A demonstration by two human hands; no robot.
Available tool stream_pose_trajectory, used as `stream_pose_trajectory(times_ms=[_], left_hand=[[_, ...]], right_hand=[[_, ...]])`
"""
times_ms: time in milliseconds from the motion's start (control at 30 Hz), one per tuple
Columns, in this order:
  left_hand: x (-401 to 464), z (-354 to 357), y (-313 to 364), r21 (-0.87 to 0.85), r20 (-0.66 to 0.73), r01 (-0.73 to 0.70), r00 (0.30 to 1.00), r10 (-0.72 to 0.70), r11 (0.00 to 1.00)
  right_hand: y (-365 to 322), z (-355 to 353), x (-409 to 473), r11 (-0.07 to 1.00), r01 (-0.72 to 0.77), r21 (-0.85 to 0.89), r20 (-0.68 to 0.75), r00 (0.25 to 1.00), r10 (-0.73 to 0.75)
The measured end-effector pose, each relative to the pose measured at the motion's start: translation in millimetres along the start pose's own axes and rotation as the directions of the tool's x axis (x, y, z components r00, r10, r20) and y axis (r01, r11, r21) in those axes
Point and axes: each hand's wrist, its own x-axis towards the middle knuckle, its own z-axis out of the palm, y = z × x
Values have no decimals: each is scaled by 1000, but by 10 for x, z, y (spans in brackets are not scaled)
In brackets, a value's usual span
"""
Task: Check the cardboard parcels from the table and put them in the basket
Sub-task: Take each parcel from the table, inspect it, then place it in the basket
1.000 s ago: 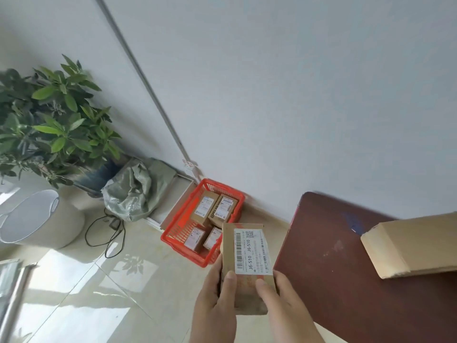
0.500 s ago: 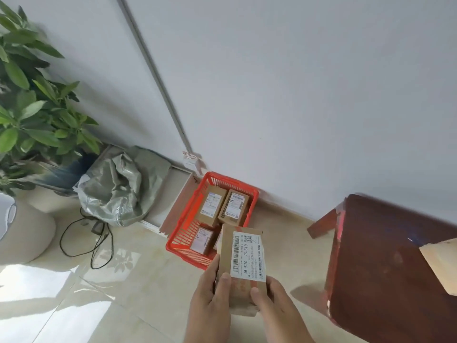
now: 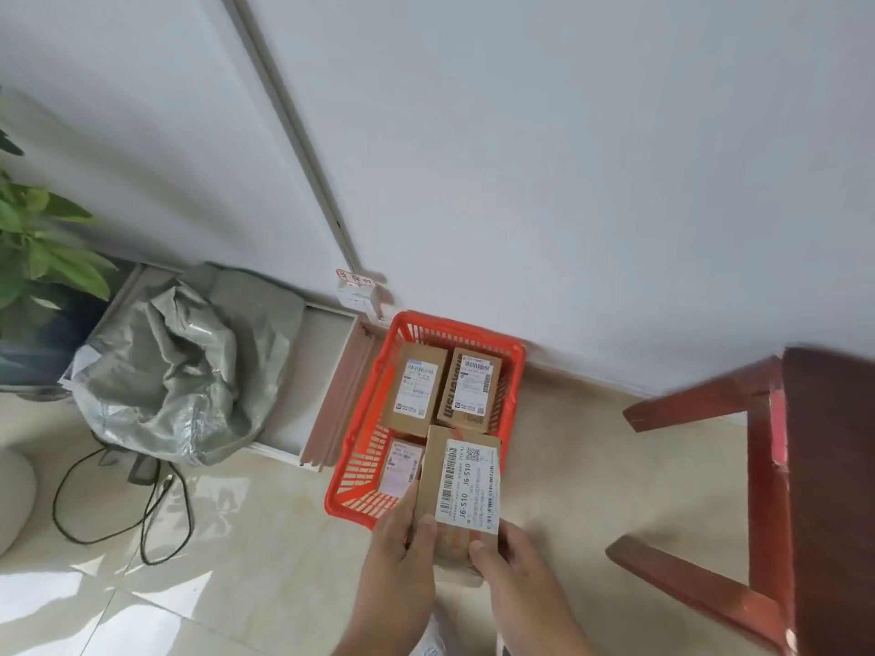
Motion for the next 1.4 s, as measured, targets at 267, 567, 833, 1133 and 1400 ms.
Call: stream_pose_trajectory(times_ms=[267,567,833,1133,1400], left_hand=[[1219,342,-906,66,-14,166,986,-166,984],[2293,794,-1970,211,-19,262,964,-264,942],[2682,995,-2382,212,-48,249,969,-244,945],[2465,862,-2123,262,-51,265,964,-261,928],[1238,710,-662,136,39,225,972,-232,965]], right_hand=[[484,406,1394,996,-51,-67,-35,998,48],[1104,712,2724,964,-186,-189,-128,978,163],[1341,875,3337,972,-196,-127,-92,978,185],[1070,733,2849,969,-143,-204,-30,990,140],[346,7,1499,993,-74,-94,60,995,80]])
